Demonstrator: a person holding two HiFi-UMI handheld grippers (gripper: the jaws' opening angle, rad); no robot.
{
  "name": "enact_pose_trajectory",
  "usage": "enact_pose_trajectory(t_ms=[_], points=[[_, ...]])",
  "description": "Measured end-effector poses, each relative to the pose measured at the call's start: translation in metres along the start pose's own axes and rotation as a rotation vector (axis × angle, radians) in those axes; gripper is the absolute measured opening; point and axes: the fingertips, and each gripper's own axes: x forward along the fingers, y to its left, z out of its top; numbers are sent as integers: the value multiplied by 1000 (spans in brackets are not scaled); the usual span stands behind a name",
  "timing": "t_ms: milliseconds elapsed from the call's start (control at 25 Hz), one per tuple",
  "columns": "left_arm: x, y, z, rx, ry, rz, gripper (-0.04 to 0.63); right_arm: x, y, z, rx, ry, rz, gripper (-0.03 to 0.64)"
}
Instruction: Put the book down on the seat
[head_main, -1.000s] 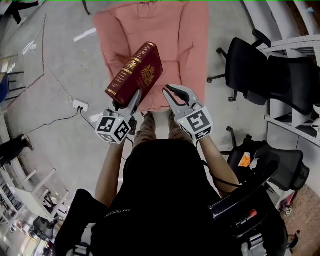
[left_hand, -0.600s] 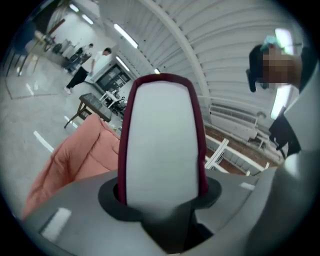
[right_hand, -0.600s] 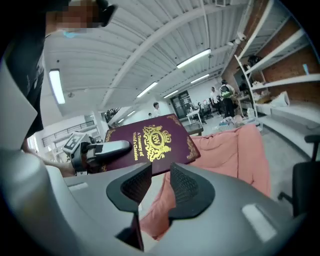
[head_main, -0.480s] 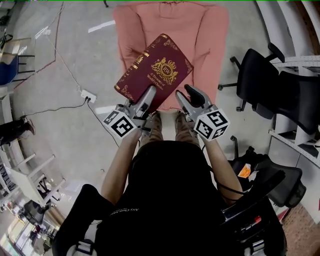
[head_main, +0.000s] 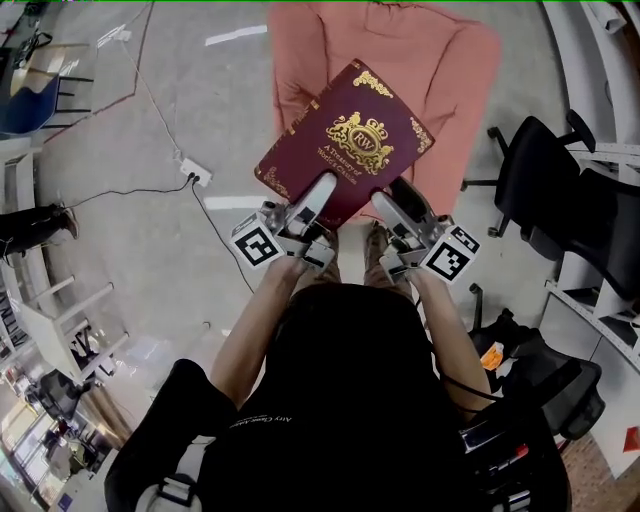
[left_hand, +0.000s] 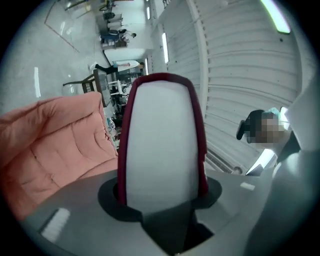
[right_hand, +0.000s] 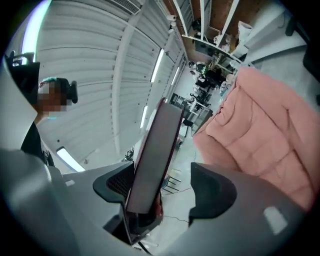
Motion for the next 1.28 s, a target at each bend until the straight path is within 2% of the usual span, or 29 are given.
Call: enact_pose_trajectory(t_ms=[160, 200, 320, 360, 440, 680, 800, 920, 1040, 1120, 1160, 1280], points=[[4, -10, -3, -134, -20, -104, 221, 7, 16, 2, 45, -33, 89, 364], [5, -10, -6, -138, -1, -115, 221, 8, 21, 3, 38, -33, 108, 360], [11, -12, -31, -67, 167, -102, 219, 15, 29, 5, 4, -25, 116, 339], [11, -13, -39, -49, 220, -106, 219, 17, 28, 7, 2, -29, 107, 288], [9, -15, -47, -32, 276, -120, 213, 17, 27, 9, 10, -31, 104, 258], [-22, 4, -28, 19, 338, -90, 232, 3, 21, 10, -52, 79, 119, 247], [-34, 13, -16, 52, 345, -65, 232, -9, 17, 9, -63, 152, 167, 238], [-40, 16, -17, 34, 372, -82, 227, -22, 16, 1, -43, 243, 223, 227], [-44, 11, -50, 53, 537, -138, 225, -24, 16, -16, -19, 323, 261, 222], [-47, 12, -73, 69, 632, -160, 230, -20, 12, -25, 15, 335, 266, 221], [-48, 15, -78, 63, 635, -158, 227, -18, 6, -26, 37, 316, 253, 222], [-42, 37, -76, -8, 524, -120, 225, -13, -26, -21, 87, 196, 156, 247]])
